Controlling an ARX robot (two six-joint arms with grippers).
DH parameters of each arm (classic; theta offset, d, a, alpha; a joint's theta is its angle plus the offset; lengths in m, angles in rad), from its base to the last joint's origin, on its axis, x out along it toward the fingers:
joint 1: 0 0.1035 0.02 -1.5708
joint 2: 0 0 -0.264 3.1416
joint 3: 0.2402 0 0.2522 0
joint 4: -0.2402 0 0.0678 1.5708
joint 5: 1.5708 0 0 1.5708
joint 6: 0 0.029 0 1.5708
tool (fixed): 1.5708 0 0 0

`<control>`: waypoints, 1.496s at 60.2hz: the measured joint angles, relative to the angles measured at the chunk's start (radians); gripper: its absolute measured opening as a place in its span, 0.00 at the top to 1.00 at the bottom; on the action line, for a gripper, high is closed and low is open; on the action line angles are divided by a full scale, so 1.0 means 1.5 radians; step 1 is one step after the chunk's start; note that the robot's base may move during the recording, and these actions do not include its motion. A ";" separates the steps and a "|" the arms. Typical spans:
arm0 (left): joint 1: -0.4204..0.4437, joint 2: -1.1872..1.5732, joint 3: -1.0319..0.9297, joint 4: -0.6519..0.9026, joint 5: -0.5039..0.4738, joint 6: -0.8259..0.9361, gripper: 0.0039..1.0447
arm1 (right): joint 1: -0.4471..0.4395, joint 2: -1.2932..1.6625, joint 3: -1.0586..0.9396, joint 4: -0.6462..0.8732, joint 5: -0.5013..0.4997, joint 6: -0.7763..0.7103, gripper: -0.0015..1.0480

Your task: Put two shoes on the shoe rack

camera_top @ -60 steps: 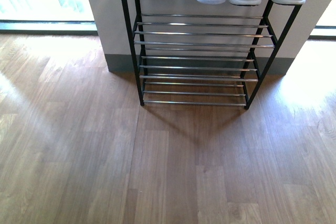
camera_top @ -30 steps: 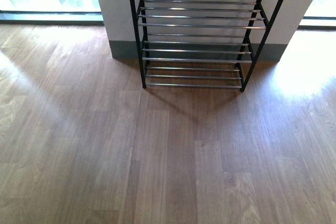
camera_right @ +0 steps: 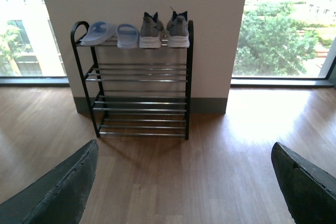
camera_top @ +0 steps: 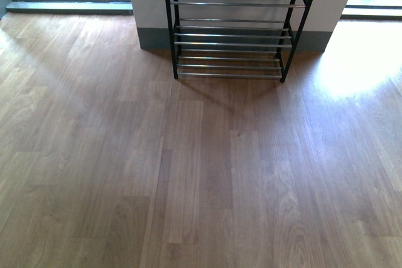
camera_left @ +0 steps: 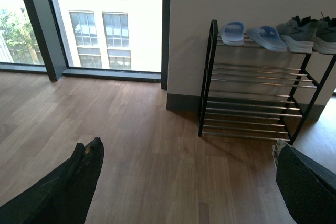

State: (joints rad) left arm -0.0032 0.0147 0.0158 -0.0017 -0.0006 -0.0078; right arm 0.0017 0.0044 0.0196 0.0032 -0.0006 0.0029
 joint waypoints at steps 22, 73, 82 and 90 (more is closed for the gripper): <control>0.000 0.000 0.000 0.000 0.000 0.000 0.09 | 0.000 0.000 0.000 0.000 0.001 0.000 0.09; 0.000 0.000 0.000 0.000 0.000 0.000 0.09 | 0.000 0.000 0.000 0.000 0.000 0.000 0.09; 0.000 0.000 0.000 0.000 0.000 0.000 0.09 | 0.000 0.000 0.000 0.000 0.000 0.000 0.09; 0.000 0.000 0.000 0.000 0.000 0.000 0.09 | 0.000 0.000 0.000 0.000 0.000 0.000 0.09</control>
State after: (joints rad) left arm -0.0032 0.0147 0.0158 -0.0017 -0.0002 -0.0078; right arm 0.0017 0.0040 0.0193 0.0032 -0.0002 0.0025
